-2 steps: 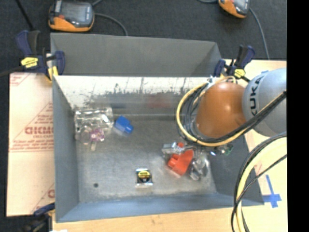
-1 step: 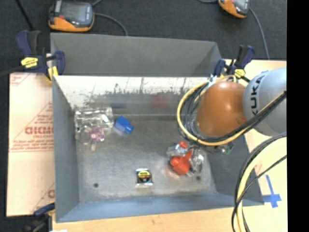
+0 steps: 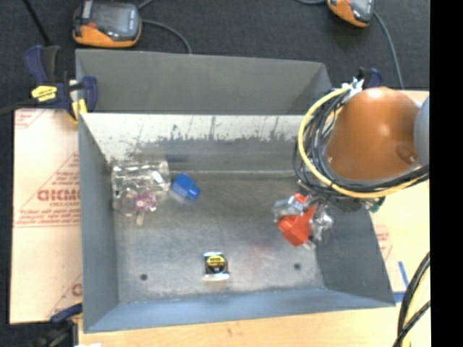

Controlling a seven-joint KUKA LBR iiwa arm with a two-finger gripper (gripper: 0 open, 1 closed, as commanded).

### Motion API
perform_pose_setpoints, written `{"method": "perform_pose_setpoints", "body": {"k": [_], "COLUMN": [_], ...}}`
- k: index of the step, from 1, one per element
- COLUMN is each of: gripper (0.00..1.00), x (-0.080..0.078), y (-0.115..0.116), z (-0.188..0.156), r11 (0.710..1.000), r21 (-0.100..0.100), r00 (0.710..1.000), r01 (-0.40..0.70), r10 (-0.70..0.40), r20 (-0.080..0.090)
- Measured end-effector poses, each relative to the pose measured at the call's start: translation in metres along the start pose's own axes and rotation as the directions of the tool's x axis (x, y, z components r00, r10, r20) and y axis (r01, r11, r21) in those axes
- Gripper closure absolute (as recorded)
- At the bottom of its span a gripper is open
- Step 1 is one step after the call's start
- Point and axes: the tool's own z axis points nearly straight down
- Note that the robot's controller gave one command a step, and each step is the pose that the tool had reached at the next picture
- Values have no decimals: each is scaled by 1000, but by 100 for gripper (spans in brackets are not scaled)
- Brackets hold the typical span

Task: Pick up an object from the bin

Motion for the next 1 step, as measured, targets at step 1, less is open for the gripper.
{"method": "perform_pose_setpoints", "body": {"k": [1], "gripper": [100], "x": [-11], "y": [-6], "z": [-131], "r11": [999], "r21": [2], "r00": [999], "r01": [52], "r10": [-52], "r20": [2]}}
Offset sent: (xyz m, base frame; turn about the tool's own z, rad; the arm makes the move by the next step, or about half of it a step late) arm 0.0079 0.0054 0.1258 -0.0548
